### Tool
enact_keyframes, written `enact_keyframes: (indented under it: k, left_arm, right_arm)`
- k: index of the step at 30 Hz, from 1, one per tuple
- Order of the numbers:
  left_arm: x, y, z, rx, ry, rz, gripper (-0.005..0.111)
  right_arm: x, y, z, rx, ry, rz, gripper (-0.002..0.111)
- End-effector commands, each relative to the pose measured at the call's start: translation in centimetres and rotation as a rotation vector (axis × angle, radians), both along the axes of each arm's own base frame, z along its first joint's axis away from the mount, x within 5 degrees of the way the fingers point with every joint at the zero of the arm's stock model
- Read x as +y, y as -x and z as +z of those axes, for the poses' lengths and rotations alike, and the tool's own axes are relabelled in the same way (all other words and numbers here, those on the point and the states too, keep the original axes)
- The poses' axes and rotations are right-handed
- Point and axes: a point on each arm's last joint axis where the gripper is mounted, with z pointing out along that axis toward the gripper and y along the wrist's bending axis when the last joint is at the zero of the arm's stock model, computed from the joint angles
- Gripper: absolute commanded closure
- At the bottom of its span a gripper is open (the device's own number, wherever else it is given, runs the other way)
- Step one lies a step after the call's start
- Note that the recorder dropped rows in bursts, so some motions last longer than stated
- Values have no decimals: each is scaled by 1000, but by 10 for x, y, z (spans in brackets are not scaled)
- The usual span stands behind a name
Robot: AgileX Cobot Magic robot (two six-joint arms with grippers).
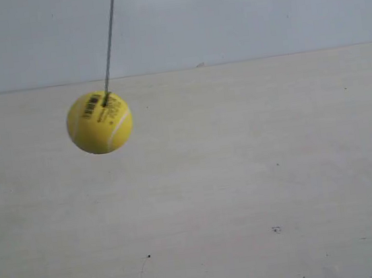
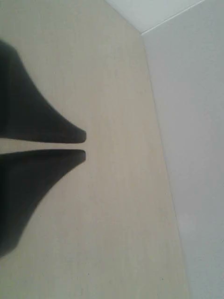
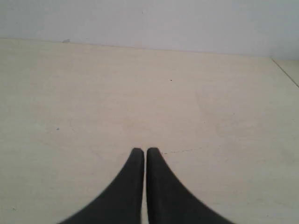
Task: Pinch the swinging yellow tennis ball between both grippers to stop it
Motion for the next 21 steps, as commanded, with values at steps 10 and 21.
enact_keyframes:
  k: [10,21]
  left_arm:
    - [-3,-1,34,-412,308,-20,102]
    - [-9,6,59,-690,727,-175,102]
  right_arm:
    - [1,-1,40,-438,-10,12,108]
    - [2,8,65,-704,-385,63,108]
